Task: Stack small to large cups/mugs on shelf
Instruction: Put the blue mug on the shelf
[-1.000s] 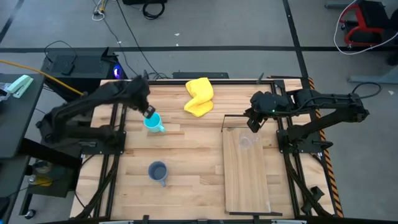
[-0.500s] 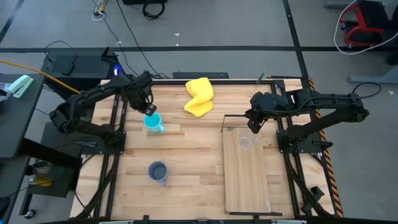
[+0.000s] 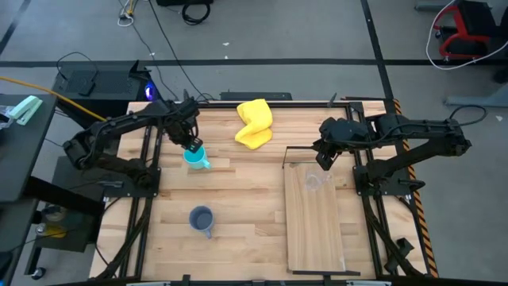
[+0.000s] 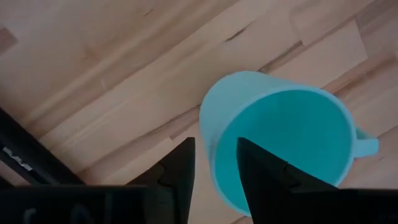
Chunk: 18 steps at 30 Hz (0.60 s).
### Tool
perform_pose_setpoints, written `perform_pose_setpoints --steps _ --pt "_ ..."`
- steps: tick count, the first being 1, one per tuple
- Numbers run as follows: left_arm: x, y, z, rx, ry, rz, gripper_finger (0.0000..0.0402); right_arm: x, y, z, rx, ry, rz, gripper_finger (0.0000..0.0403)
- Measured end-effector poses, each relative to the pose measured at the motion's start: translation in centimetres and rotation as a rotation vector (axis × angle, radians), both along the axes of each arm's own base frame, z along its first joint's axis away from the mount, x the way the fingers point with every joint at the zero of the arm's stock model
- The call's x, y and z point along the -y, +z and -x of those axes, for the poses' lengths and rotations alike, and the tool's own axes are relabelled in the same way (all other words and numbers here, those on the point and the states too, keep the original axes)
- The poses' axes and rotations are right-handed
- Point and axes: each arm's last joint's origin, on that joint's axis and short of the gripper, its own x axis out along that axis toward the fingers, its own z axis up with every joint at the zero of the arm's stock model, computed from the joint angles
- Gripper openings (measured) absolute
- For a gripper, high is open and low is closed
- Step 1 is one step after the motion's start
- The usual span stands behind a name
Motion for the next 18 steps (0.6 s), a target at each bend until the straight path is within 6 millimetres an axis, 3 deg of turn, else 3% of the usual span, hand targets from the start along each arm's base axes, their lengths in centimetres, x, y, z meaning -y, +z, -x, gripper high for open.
perform_pose_setpoints --steps 10,18 --pt "-0.1 0.0 -0.1 0.005 0.027 -0.015 0.0094 0.0 0.0 0.0 0.000 0.000 0.000 0.0082" --pt "-0.8 -1.5 -0.9 -0.036 0.025 0.016 0.0080 0.0 0.0 0.0 0.000 0.000 0.000 0.0082"
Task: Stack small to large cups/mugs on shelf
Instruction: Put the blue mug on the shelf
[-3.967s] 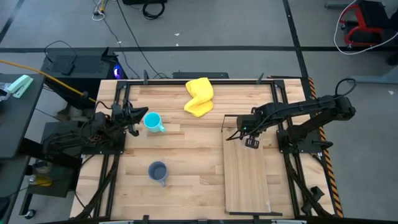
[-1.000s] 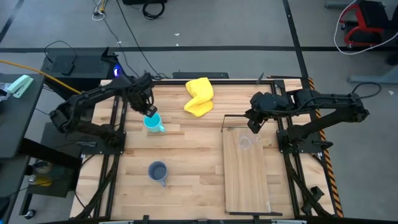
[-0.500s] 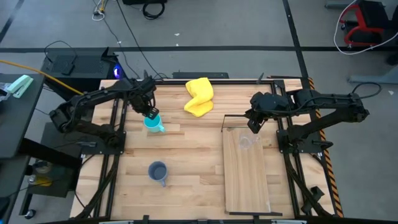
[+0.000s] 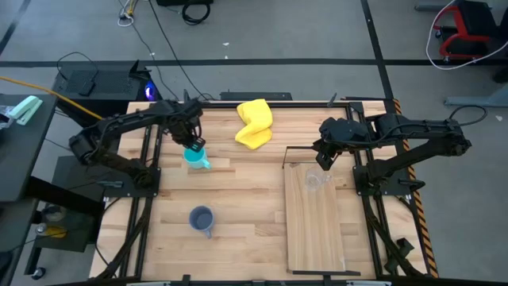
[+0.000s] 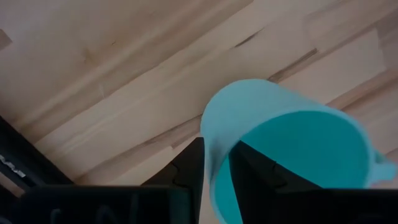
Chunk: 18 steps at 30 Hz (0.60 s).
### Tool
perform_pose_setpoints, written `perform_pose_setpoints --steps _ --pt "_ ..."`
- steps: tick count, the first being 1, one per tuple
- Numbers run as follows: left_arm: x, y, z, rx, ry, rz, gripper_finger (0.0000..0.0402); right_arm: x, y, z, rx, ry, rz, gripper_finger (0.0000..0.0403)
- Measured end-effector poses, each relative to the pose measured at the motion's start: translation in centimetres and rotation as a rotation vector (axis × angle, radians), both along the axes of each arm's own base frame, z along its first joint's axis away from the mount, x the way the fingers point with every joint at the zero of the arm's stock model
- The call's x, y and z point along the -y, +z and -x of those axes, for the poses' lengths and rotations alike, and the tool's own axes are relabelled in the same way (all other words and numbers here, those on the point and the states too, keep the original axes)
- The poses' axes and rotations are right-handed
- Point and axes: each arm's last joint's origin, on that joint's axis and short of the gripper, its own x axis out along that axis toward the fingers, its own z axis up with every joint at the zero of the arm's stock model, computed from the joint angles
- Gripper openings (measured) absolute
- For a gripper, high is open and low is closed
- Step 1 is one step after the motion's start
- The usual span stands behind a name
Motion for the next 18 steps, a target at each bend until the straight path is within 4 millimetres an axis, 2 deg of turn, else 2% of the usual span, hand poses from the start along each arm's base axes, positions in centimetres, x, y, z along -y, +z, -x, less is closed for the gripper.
perform_pose_setpoints --steps 7,14,18 --pt "-0.35 -1.00 -0.44 -0.029 -0.006 0.024 0.0076 0.00 -0.01 -0.01 0.000 0.000 0.000 0.0082" --pt "-0.26 -0.90 -0.39 -0.022 -0.006 0.036 0.0016 0.00 -0.01 -0.01 0.000 0.000 0.000 0.0082" --pt "0.07 -0.90 -0.62 -0.024 -0.013 0.038 0.0017 0.00 -0.01 -0.01 0.000 0.000 0.000 0.0082"
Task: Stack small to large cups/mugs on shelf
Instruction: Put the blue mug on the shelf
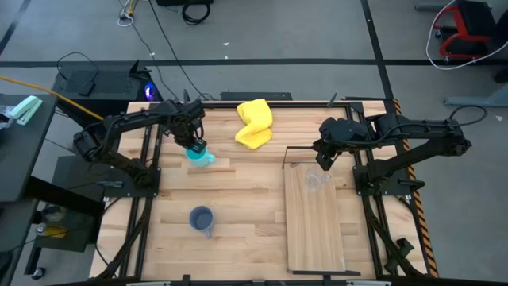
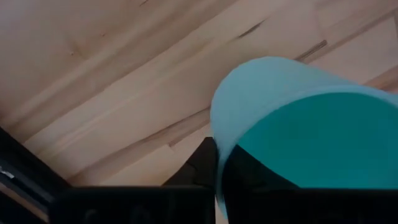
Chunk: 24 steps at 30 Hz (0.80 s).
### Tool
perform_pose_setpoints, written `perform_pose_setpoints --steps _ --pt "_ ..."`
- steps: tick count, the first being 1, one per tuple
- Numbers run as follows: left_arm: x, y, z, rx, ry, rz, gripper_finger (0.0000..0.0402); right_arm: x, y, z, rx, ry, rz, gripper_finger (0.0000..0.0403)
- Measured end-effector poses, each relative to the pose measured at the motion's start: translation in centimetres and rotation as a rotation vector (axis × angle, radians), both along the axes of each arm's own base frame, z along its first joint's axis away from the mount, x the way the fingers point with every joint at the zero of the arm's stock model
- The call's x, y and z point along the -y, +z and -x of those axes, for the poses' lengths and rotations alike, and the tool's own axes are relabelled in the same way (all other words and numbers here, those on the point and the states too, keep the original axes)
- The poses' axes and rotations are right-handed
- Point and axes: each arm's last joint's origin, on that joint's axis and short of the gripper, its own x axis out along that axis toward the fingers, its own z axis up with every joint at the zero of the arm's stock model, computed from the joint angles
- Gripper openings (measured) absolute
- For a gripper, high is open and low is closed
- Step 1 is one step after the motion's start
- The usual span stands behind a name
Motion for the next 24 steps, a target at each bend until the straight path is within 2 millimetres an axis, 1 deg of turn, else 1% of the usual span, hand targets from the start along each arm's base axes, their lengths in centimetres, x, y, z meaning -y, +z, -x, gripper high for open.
perform_pose_setpoints --steps 5,8,10,14,19,21,24 --pt "1.0 0.3 -0.9 0.056 -0.035 0.065 0.0011 0.0 0.0 0.0 0.000 0.000 0.000 0.0082" --pt "1.8 1.3 -2.2 0.091 -0.084 0.050 0.0011 0.0 0.0 0.0 0.000 0.000 0.000 0.0082" --pt "2.5 2.3 -3.2 0.119 -0.112 0.036 0.0012 0.0 0.0 0.0 0.000 0.000 0.000 0.0082" --pt "4.4 5.2 -5.7 0.201 -0.205 -0.028 0.0011 -0.2 0.0 0.0 0.006 -0.008 -0.022 0.0082" --pt "7.4 9.1 -8.5 0.285 -0.228 -0.174 0.0011 -1.4 0.0 0.1 0.013 0.040 -0.054 0.0082" --pt "8.6 10.3 -9.7 0.323 -0.247 -0.214 0.0011 -2.0 0.0 0.1 0.017 0.055 -0.069 0.0082" --pt "10.3 11.2 -11.4 0.338 -0.272 -0.260 0.0011 -2.8 0.0 0.2 0.025 0.066 -0.091 0.0082"
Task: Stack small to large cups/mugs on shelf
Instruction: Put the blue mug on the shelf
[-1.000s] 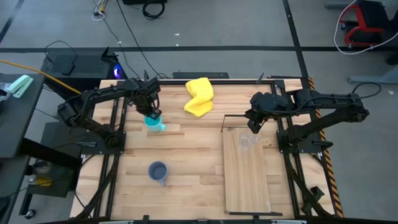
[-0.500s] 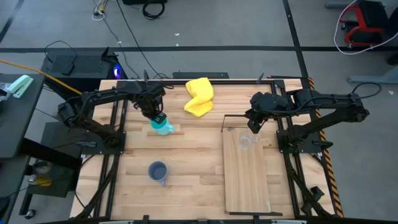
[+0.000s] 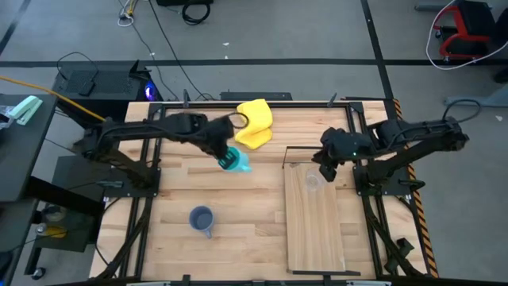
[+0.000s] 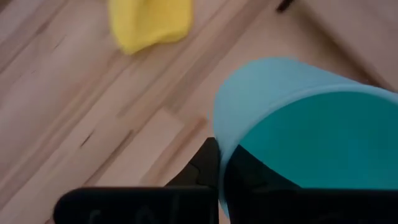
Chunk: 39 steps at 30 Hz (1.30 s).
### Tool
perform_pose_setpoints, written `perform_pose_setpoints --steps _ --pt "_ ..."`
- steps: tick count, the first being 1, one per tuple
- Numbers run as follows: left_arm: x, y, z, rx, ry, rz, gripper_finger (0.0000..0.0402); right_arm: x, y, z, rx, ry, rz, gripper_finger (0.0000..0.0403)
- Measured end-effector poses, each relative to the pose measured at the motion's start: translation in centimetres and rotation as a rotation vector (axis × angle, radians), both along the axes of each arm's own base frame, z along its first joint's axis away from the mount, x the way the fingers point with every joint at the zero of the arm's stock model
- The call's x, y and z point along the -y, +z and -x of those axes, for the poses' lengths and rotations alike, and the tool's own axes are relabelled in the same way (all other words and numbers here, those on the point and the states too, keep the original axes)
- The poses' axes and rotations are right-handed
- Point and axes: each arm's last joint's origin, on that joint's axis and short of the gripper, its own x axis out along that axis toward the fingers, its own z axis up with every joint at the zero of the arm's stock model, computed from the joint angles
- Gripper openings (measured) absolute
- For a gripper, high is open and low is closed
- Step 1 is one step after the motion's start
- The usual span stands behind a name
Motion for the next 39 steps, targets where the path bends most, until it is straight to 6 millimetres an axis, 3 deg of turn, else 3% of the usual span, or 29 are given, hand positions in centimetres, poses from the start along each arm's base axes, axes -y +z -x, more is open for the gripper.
perform_pose_setpoints --steps 5,11,17,23,30,39 --pt "2.0 -1.0 -3.5 -0.065 -0.052 -0.004 0.0011 -1.1 0.0 0.2 0.013 -0.006 -0.047 0.0082" --pt "2.8 -3.2 -7.4 -0.222 -0.080 0.004 0.0011 -2.4 0.0 0.6 0.019 0.006 -0.101 0.0082" --pt "2.8 -3.8 -11.0 -0.210 -0.089 0.034 0.0011 -3.6 -0.1 0.8 0.013 0.024 -0.139 0.0075" --pt "3.9 -3.2 -13.7 -0.148 -0.128 0.036 0.0011 -5.1 -0.7 0.7 -0.022 0.076 -0.096 0.0064" --pt "6.0 -4.2 -15.1 -0.214 -0.177 0.038 0.0011 -7.0 -1.6 0.5 -0.062 0.093 -0.095 0.0053" --pt "5.5 -6.1 -15.5 -0.291 -0.153 0.061 0.0011 -8.2 -2.2 0.4 -0.097 0.100 -0.099 0.0050"
